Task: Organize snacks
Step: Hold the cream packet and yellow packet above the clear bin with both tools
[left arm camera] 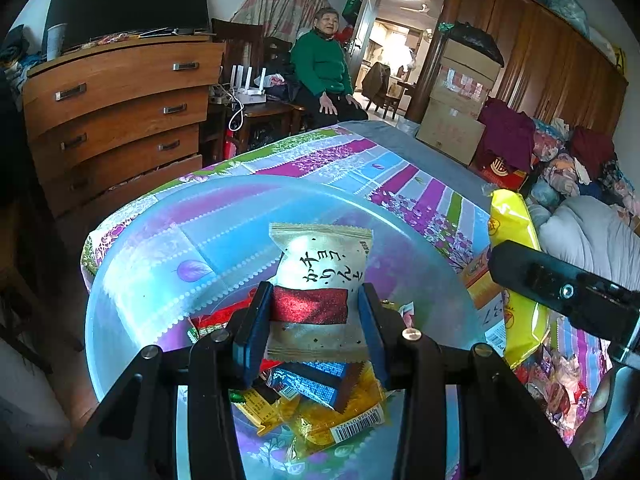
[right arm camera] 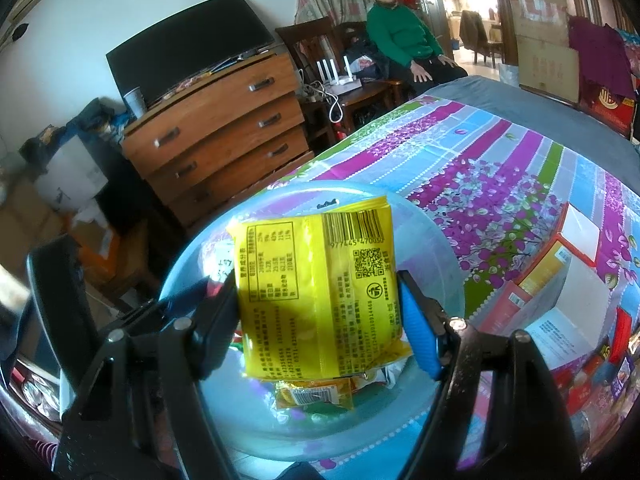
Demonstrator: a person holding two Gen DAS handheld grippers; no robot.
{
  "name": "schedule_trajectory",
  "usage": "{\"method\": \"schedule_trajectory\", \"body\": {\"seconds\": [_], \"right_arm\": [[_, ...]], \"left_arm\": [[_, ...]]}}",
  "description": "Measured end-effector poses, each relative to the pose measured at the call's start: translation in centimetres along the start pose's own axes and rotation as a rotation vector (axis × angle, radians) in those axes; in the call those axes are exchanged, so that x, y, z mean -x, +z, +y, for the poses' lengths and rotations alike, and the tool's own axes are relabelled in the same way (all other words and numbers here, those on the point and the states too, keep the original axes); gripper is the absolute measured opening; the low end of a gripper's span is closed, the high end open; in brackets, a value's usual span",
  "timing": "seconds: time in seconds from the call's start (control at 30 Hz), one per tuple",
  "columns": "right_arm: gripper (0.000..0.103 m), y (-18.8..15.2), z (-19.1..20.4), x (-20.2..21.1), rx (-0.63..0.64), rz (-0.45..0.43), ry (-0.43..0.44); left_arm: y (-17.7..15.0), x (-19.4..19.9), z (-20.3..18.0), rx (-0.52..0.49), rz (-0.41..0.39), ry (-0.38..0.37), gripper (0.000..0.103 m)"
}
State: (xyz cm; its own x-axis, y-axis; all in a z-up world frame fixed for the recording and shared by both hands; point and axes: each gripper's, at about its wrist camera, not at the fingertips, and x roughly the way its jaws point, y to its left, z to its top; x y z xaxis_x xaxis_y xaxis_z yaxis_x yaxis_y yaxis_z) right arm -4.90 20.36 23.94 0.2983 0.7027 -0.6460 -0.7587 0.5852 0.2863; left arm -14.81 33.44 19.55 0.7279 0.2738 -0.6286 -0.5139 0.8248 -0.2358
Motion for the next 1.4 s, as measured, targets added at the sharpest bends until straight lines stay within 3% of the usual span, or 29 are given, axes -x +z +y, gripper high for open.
{"method": "schedule_trajectory", "body": {"seconds": [0.4,1.4], "right_arm": [[0.074,-0.1,-0.4,-0.4,-0.017,0.002,-0.001],[0.074,-0.3,-0.6,-1.3,-0.057,0.024,0.033]], "left_arm": [[-0.4,-1.4,-0.2,-0.026,0.038,0.049,0.044],[-0.3,-1.1,0.7,-0.008,0.037,0.049,0.044]]}}
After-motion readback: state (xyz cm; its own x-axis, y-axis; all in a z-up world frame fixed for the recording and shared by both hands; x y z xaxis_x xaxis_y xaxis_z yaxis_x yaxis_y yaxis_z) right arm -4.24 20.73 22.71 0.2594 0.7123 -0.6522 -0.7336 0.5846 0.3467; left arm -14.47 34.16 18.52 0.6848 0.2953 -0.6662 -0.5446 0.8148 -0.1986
